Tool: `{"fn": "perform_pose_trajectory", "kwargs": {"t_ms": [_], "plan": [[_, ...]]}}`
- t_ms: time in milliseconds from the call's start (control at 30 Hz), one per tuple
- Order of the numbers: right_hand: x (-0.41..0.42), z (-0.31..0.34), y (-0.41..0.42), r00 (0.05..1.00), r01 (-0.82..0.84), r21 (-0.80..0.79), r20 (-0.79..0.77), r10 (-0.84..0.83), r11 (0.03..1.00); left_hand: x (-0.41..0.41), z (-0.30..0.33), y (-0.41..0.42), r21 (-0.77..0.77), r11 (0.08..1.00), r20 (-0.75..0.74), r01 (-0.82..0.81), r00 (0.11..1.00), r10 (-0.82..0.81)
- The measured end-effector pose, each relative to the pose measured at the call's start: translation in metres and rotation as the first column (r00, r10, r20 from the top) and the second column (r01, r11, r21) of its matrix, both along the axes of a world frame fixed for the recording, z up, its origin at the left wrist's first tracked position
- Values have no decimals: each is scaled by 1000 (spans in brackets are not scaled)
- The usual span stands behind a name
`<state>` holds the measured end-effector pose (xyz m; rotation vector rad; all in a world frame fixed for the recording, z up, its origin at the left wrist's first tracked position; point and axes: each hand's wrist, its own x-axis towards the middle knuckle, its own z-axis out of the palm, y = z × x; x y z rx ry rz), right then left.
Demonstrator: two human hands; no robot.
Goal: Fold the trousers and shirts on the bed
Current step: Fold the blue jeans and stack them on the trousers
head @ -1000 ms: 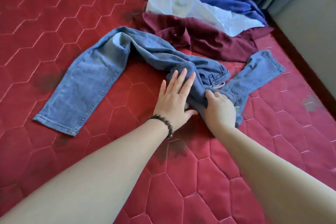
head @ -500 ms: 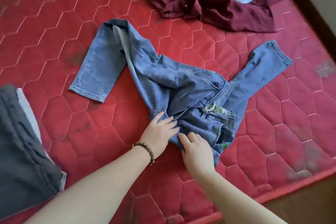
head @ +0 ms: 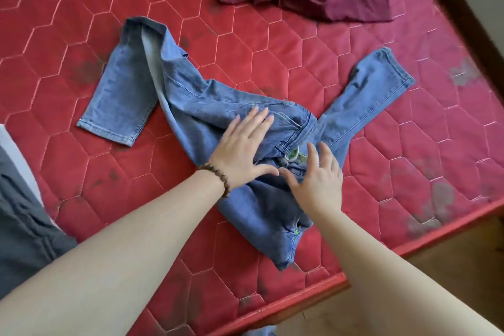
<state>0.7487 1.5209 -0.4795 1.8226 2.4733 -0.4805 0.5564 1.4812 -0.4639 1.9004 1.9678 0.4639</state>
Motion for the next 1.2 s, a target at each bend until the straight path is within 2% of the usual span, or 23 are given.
{"fn": "perform_pose_trajectory", "kwargs": {"t_ms": [100,200,267,367,500,600,767,900,1067,1200], "plan": [[5,-22,-1,990,-58,-20,131,60,998,5,-12,49,-143,990,-37,10,999,-15],[1,-37,-7,989,-22,49,150,14,999,10,-33,63,-263,964,-31,34,999,-43],[-3,-41,-8,986,2,73,167,-14,997,13,-44,57,-227,974,-118,5,992,-32],[-5,-38,-6,986,-18,28,165,14,999,16,-52,47,-67,996,-191,-65,980,51],[-6,-24,0,991,-53,-57,121,60,997,10,-41,38,0,995,-156,-99,983,98],[-5,-10,2,997,-51,-23,65,52,998,-4,-21,31,75,986,-78,-151,985,157],[-10,34,15,998,-60,136,-11,62,989,-41,36,14,177,934,-11,-310,948,317],[-23,97,32,985,-65,309,-130,109,949,-64,103,-7,286,861,68,-421,905,420],[-49,208,44,941,-82,487,-248,228,870,-90,208,-29,452,741,98,-497,853,512],[-69,321,48,884,-84,625,-313,347,776,-110,319,-41,584,630,141,-512,828,543]]}}
